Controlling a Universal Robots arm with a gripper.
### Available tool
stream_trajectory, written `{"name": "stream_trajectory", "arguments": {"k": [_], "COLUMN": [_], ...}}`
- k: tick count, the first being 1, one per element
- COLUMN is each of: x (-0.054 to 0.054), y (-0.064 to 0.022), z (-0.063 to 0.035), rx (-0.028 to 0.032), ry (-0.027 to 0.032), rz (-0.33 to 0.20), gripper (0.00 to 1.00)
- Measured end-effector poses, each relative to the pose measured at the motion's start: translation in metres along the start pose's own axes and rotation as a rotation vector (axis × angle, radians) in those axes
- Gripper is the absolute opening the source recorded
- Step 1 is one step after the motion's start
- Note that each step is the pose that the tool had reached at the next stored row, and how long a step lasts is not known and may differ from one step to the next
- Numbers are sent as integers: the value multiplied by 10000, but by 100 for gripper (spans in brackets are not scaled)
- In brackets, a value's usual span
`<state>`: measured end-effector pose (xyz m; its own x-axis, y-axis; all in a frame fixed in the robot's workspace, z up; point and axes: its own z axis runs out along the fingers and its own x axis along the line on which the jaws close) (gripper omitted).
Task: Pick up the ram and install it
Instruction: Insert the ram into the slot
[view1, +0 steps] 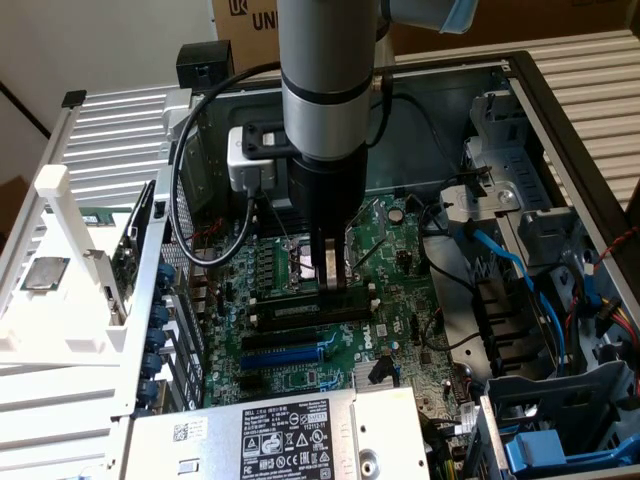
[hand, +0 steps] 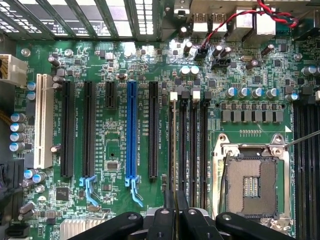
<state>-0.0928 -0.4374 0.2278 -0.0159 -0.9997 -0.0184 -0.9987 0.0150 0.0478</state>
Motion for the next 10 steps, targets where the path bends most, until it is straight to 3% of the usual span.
{"name": "stream_trajectory", "arguments": {"k": [10], "x": [0], "y": [0], "z": [4], "rx": [0], "ry": [-1], "rz": [-4], "gripper": [12]}}
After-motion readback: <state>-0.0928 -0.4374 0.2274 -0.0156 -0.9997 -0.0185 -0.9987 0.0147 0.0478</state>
